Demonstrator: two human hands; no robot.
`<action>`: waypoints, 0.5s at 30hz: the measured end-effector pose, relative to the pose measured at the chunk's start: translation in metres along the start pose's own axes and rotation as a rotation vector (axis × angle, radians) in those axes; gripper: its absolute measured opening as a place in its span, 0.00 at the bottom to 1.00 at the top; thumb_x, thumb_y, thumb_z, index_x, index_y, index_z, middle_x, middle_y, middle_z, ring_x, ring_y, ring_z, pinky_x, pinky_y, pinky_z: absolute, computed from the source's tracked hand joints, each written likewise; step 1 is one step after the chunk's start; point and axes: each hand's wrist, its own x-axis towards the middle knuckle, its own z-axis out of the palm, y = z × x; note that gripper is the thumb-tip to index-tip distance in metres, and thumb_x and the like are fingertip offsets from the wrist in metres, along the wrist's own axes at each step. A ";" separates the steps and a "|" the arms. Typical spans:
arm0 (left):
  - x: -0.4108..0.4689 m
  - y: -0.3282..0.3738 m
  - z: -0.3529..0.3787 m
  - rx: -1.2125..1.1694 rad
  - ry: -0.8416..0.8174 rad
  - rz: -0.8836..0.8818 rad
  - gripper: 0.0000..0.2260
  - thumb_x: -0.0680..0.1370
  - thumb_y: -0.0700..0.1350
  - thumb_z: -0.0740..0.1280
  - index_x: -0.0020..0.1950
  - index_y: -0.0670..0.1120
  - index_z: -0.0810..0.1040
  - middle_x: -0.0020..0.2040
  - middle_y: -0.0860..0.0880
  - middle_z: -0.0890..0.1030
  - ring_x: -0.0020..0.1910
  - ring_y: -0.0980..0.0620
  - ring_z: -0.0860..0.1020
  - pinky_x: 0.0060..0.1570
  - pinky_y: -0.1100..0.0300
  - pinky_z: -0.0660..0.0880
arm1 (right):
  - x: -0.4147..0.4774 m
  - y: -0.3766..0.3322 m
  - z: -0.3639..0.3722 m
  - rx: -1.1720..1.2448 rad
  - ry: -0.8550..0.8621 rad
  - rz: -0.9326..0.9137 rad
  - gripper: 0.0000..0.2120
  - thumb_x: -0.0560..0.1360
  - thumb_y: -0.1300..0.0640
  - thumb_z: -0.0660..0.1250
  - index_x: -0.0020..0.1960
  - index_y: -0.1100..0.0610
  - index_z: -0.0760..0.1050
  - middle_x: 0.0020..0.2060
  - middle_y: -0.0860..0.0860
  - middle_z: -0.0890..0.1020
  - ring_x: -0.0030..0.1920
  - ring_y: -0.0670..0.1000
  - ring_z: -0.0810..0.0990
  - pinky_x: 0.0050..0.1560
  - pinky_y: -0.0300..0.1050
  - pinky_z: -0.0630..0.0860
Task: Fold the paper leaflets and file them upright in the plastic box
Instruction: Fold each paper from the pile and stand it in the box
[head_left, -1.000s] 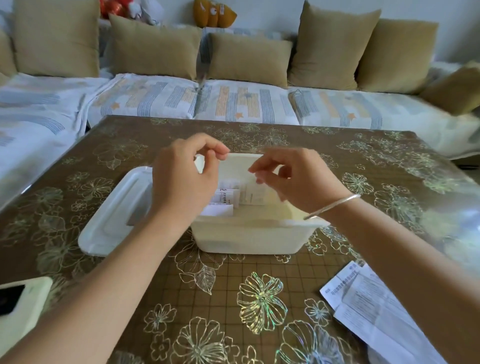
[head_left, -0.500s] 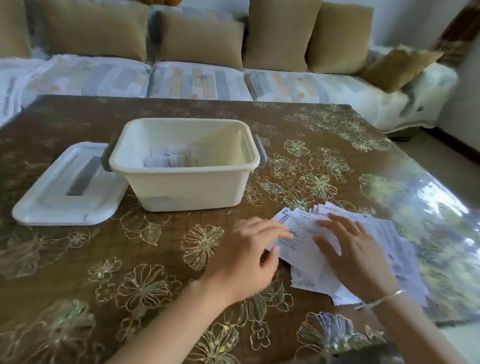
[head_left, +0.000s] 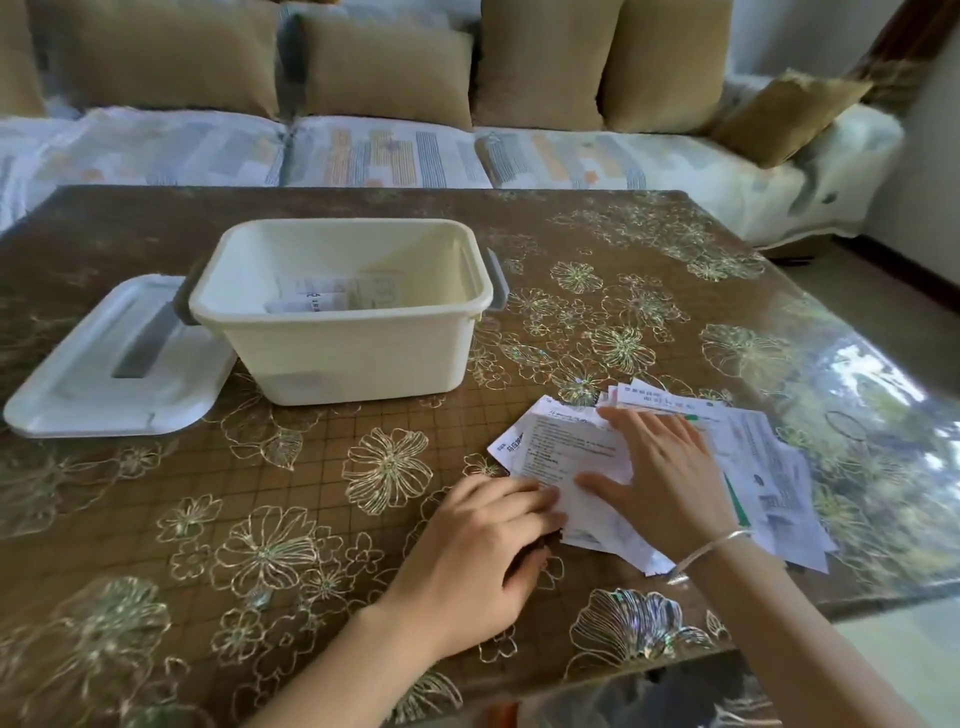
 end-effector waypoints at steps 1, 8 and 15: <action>-0.002 0.001 0.000 0.009 0.005 -0.002 0.16 0.77 0.50 0.62 0.64 0.54 0.79 0.66 0.59 0.76 0.68 0.59 0.69 0.69 0.61 0.59 | 0.000 -0.002 0.002 -0.003 0.037 -0.023 0.33 0.66 0.40 0.73 0.66 0.52 0.70 0.57 0.50 0.80 0.59 0.56 0.75 0.67 0.54 0.64; -0.012 -0.001 -0.006 -0.023 0.065 -0.030 0.13 0.77 0.49 0.64 0.60 0.55 0.80 0.64 0.60 0.77 0.66 0.62 0.69 0.67 0.61 0.62 | 0.007 -0.025 -0.005 0.660 0.020 0.158 0.28 0.68 0.54 0.76 0.65 0.51 0.68 0.47 0.48 0.80 0.43 0.50 0.80 0.43 0.48 0.79; -0.018 -0.013 -0.033 -0.260 0.291 -0.272 0.19 0.75 0.45 0.67 0.67 0.50 0.74 0.64 0.57 0.77 0.59 0.64 0.76 0.59 0.61 0.76 | 0.014 -0.051 -0.014 0.835 0.071 0.141 0.17 0.69 0.59 0.75 0.56 0.51 0.76 0.43 0.42 0.82 0.42 0.42 0.81 0.42 0.39 0.81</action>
